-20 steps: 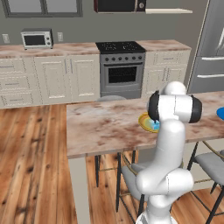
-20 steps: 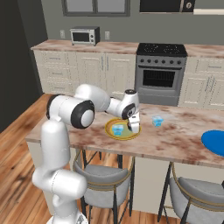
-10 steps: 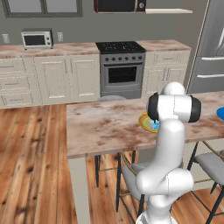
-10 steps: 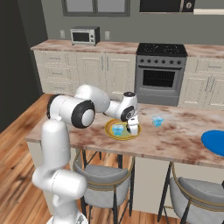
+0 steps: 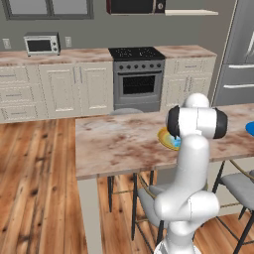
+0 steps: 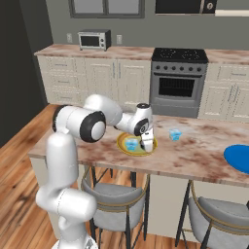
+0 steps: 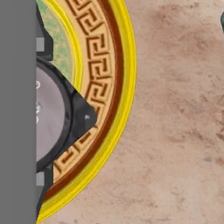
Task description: Place two yogurt containers on each plate.
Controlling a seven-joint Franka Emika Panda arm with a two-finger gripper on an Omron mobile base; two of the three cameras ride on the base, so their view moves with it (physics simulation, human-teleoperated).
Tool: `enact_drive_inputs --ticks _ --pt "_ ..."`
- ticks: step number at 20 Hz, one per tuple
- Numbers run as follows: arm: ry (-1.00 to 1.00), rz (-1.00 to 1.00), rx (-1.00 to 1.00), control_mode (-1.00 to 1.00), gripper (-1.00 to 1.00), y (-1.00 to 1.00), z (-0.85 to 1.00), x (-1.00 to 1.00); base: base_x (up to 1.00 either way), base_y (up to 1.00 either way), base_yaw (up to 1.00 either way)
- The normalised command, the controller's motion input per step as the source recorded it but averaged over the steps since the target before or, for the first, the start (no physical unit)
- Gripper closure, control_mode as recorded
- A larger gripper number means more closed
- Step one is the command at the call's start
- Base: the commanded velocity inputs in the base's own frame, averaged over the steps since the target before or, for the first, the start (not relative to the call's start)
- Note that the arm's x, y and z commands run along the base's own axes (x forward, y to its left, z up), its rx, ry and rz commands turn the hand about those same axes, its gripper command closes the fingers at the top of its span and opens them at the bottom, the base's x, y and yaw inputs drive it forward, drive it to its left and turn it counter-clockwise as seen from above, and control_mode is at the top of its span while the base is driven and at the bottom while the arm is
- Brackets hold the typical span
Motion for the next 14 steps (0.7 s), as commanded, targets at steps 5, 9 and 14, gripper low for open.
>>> enact_drive_inputs --ticks 5,9,14 --pt "0.19 0.0 0.0 -1.0 -1.0 0.05 0.02 0.0 0.0 0.0 0.0" --pt "0.07 0.0 0.0 -1.0 -1.0 0.01 0.33 -0.08 0.0 0.0 0.0" --pt "0.0 0.0 0.01 -1.0 -1.0 0.0 0.57 -0.23 0.0 0.0 0.0"
